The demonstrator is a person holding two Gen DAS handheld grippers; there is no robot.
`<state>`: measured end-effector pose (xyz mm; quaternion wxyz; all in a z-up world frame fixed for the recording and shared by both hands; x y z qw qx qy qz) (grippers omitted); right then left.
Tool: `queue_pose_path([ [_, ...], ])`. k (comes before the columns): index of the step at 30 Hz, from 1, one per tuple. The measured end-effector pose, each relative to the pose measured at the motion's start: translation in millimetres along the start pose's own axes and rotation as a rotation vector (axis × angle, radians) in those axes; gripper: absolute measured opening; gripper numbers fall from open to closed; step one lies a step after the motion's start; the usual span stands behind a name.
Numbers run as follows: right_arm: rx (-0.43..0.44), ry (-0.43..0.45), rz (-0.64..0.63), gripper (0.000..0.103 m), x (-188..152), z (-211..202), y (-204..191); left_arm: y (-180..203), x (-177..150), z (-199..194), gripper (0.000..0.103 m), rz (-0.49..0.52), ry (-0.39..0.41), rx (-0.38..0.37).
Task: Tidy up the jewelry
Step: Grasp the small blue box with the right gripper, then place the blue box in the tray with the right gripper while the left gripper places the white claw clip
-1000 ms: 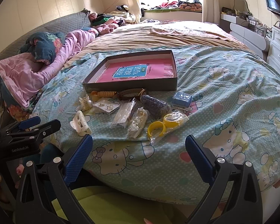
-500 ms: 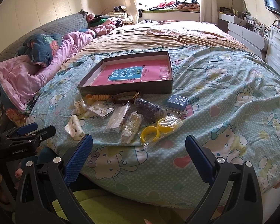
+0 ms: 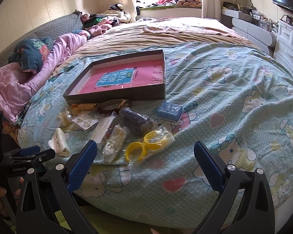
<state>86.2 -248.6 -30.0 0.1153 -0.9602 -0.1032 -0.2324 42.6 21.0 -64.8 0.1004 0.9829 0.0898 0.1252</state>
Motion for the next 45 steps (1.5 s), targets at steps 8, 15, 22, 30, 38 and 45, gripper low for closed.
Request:
queue_pose_path([
  [8, -0.017, -0.006, 0.02, 0.099, 13.7, 12.8, 14.2, 2.3, 13.1, 25.0, 0.085, -0.031, -0.046, -0.015],
  [15, -0.012, -0.03, 0.051, 0.099, 35.6, 31.4, 30.3, 11.4, 25.9, 32.6, 0.066, 0.023, -0.021, 0.045],
  [22, -0.035, -0.066, 0.053, 0.09, 57.8, 57.8, 37.4, 19.5, 29.9, 31.9, 0.062, 0.084, 0.015, 0.074],
  [30, -0.029, -0.155, 0.09, 0.062, 68.3, 94.8, 46.4, 24.4, 42.1, 26.5, 0.061, 0.09, 0.018, 0.06],
  [38, 0.004, -0.115, 0.093, 0.052, 69.7, 81.6, 48.2, 23.2, 53.0, 15.2, 0.061, 0.088, 0.03, 0.061],
  [45, 0.021, -0.036, 0.068, 0.052, 88.0, 52.8, 41.4, 24.8, 72.4, -0.2, 0.062, 0.093, 0.068, 0.062],
])
Point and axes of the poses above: each gripper's, at about its wrist camera, not at the fingertips, and z roughly the way its jaws point, y to its right, x to its top, the point moved 1 cm from there along z, roughly the way its jaws point, and after that the axes turned 14 degrees about -y, right-handed, at the moved point
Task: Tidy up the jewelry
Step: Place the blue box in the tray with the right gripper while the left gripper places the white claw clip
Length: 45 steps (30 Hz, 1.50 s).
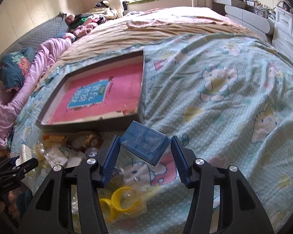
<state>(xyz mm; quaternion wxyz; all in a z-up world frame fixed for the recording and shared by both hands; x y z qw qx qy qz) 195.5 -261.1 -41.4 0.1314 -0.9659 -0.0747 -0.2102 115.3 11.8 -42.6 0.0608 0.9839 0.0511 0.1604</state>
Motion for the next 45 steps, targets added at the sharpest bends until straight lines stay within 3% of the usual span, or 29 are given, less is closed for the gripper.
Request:
queue_pose_path([
  [9, 0.039, 0.029, -0.058, 0.052, 29.0, -2.5, -27.1, -8.0, 38.6, -8.0, 0.062, -0.012, 0.04, 0.005],
  [26, 0.038, -0.006, -0.155, 0.052, 66.2, 42.6, -68.8, -25.2, 98.7, 18.5, 0.062, -0.03, 0.002, 0.042],
  [45, 0.014, -0.109, -0.133, 0.053, 68.0, 82.3, -69.0, -30.4, 119.2, 50.1, 0.062, -0.008, -0.049, 0.084],
])
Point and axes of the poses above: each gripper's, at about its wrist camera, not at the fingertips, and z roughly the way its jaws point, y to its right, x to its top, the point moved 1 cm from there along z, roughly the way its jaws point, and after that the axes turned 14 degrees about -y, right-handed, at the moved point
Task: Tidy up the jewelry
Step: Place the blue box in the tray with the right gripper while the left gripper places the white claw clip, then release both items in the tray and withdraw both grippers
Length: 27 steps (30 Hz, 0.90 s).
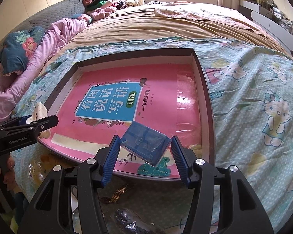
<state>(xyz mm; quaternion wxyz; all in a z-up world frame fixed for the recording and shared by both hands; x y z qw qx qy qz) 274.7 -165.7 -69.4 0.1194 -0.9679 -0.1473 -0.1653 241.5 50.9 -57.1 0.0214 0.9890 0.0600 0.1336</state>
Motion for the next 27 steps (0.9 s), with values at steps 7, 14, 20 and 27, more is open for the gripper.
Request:
queue_pose_path([
  [7, -0.01, 0.015, -0.006, 0.063, -1.3, -5.7, -2.8, 0.5, 2.5, 1.1, 0.062, 0.006, -0.001, 0.0],
  [14, -0.035, 0.058, -0.002, 0.074, -9.1, -26.7, -3.1, 3.6, -1.2, -10.9, 0.07, 0.008, 0.022, -0.003],
  [20, -0.042, 0.101, -0.012, 0.077, -16.4, -48.8, -8.3, 4.5, -5.4, -33.1, 0.077, 0.01, 0.071, -0.009],
  [27, -0.037, 0.15, -0.026, 0.083, -25.3, -74.4, -16.4, 5.2, -16.9, -62.7, 0.09, 0.014, 0.134, -0.004],
])
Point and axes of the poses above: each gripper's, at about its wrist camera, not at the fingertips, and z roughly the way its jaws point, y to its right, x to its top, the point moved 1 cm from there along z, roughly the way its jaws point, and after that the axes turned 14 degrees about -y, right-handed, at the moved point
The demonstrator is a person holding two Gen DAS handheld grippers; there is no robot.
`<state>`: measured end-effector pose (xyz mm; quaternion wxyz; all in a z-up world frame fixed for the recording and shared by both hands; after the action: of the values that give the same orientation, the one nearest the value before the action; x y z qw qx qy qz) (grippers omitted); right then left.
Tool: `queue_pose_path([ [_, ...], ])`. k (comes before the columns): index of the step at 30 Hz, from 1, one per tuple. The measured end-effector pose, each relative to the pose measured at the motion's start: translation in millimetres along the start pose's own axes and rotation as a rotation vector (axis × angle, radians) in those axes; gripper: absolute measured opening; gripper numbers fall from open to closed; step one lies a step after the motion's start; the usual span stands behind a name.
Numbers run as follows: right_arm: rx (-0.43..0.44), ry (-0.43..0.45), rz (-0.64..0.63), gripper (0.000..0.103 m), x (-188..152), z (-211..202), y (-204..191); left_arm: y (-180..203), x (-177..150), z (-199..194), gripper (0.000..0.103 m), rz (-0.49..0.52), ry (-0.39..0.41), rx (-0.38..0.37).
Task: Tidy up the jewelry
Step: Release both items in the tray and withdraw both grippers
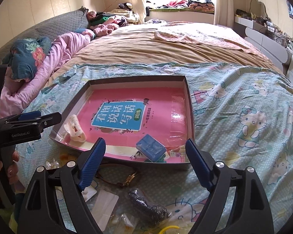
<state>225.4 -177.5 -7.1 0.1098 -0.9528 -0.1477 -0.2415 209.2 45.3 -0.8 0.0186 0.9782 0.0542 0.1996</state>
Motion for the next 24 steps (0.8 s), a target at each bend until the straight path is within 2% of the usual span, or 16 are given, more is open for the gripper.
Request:
queue_pose_path([
  [6, 0.003, 0.048, -0.002, 0.088, -7.9, -24.6, -3.2, -1.0, -9.9, -22.4, 0.093, -0.008, 0.038, -0.003],
  [24, -0.01, 0.102, -0.009, 0.088, -37.6, -69.1, 5.9, -20.1, -49.5, -57.5, 0.093, -0.071, 0.101, -0.019],
])
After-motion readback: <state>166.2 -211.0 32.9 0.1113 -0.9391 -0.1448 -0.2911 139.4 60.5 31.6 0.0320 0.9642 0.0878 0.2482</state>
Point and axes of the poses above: each gripper's, at about its wrist camera, not at the fingertips, and z roughly the way its jaws point, y to its right, x to its top, the point moved 1 cm from there along z, roughly the way its jaws point, and after that the axes turned 14 degrees about -y, right-handed, at the moved point
